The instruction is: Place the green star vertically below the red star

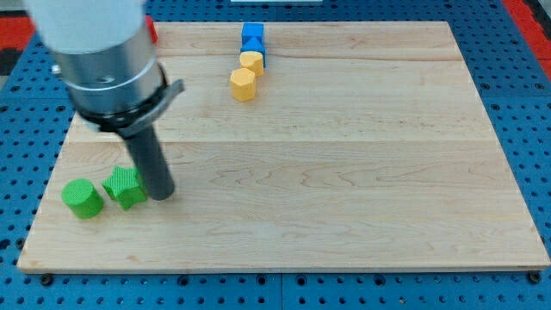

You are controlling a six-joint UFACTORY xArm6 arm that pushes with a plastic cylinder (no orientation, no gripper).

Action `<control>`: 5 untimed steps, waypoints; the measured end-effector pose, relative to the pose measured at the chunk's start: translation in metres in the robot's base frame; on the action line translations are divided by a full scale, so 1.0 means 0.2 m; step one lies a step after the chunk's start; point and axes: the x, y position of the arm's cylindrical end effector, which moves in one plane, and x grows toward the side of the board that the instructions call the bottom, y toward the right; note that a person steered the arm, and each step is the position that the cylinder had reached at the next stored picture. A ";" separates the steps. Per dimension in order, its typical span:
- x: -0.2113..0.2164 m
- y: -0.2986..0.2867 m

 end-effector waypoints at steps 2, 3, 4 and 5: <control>0.15 -0.02; 0.24 -0.39; 0.02 -0.50; -0.15 -0.37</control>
